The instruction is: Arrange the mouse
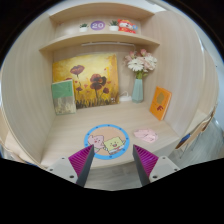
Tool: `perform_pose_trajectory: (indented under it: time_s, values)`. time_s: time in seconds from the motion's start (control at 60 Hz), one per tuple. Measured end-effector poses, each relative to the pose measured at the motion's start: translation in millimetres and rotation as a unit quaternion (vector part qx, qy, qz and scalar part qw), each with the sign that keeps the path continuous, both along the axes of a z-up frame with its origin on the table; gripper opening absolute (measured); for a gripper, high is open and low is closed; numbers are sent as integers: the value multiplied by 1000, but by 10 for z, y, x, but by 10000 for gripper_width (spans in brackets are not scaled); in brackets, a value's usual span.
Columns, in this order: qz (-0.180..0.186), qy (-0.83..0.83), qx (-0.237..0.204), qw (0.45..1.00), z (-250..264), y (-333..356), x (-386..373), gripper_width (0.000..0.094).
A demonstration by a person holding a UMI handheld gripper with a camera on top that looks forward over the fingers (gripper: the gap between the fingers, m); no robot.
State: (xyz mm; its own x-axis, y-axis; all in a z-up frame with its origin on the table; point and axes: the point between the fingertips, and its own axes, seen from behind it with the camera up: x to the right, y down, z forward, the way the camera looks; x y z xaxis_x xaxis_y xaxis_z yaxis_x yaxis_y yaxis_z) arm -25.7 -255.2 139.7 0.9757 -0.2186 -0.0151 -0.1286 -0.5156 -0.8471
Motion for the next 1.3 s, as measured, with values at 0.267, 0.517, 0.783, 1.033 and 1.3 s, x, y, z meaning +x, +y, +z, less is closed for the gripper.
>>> perform_pose_trajectory:
  time_s: [0.267,0.517,0.783,1.033,1.3]
  values:
    - [12,-20,-28,999,-742,-101,912,766]
    - [28,-30,-56,998,-1210,277,1792,765]
    - [77,-12,-54,995,-1368,1010,2107,767]
    - [95,10,-53,994,-1385,1585,2238,773]
    - [71,39,-74,994,-1490,1746,2338,702]
